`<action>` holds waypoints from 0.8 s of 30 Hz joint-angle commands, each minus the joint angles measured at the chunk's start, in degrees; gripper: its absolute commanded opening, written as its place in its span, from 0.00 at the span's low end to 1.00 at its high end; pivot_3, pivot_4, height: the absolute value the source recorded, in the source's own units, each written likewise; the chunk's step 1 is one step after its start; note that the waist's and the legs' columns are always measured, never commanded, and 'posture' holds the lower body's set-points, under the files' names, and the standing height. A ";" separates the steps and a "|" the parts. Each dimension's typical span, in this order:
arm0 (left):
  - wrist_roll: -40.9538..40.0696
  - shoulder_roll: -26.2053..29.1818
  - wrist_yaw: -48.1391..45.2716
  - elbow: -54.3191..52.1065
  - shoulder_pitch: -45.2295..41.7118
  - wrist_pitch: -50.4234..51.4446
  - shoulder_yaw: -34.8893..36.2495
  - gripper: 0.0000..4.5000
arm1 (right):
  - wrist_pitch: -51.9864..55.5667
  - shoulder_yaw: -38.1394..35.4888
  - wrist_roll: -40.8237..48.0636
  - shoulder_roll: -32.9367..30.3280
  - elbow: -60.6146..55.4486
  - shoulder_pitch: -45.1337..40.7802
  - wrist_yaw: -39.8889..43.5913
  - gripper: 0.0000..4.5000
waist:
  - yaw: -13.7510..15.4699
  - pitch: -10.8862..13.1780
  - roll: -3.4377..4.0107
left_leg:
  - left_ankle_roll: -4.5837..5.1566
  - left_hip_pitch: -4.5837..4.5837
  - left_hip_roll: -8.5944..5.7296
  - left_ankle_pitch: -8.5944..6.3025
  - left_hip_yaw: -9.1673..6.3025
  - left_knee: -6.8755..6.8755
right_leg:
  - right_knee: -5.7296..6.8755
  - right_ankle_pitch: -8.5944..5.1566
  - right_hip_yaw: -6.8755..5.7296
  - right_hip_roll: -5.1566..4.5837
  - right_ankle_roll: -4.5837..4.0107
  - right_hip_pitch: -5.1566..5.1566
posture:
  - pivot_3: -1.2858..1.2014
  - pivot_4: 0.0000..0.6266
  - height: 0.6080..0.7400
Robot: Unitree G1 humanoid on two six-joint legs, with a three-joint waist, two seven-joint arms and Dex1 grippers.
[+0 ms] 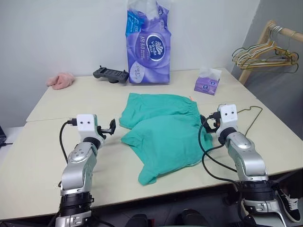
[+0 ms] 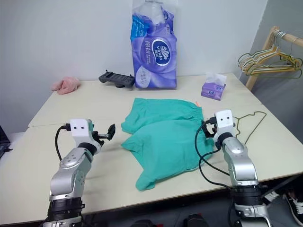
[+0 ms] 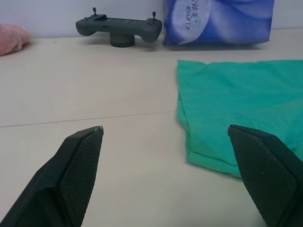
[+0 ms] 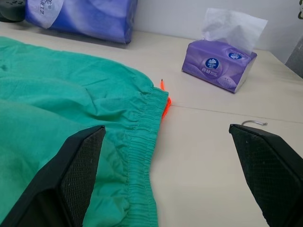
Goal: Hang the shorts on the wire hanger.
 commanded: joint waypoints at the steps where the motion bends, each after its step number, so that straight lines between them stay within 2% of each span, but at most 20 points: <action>1: -0.04 0.40 0.35 -2.50 -0.42 -1.07 0.69 1.00 | -1.57 -0.96 0.50 -0.41 -2.86 -0.90 0.14 0.99 | 0.00 0.00 0.00 | 0.00 0.00 0.00 0.00 0.00 0.00 | 0.00 0.00 0.00 0.00 0.00 0.00 | 0.54 0.00 1.00; 12: -1.05 1.32 -2.12 -1.60 -1.24 -1.14 0.56 1.00 | -0.58 -2.62 1.98 -3.63 -3.02 -1.90 2.47 0.99 | 0.27 0.00 0.00 | 0.01 0.00 0.00 0.01 0.00 0.01 | -0.04 0.00 0.00 0.01 0.00 0.02 | 0.54 0.00 1.00; 22: -1.60 1.85 -2.48 -1.56 -1.30 -1.27 0.53 1.00 | -1.03 -2.02 1.81 -3.68 -3.26 -1.24 2.83 0.99 | 0.38 0.00 0.00 | 0.01 0.00 0.00 0.01 0.00 0.01 | -0.03 0.00 0.00 0.02 0.00 0.03 | 0.54 0.00 1.00; 24: -2.57 3.14 -5.27 -1.97 -1.30 -1.11 -0.02 1.00 | -1.15 -1.64 2.16 -4.51 -3.74 -0.56 4.55 0.99 | 0.42 0.00 0.00 | 0.01 0.00 0.00 0.01 0.00 0.01 | -0.03 0.00 0.00 0.02 0.00 0.03 | 0.54 0.00 1.00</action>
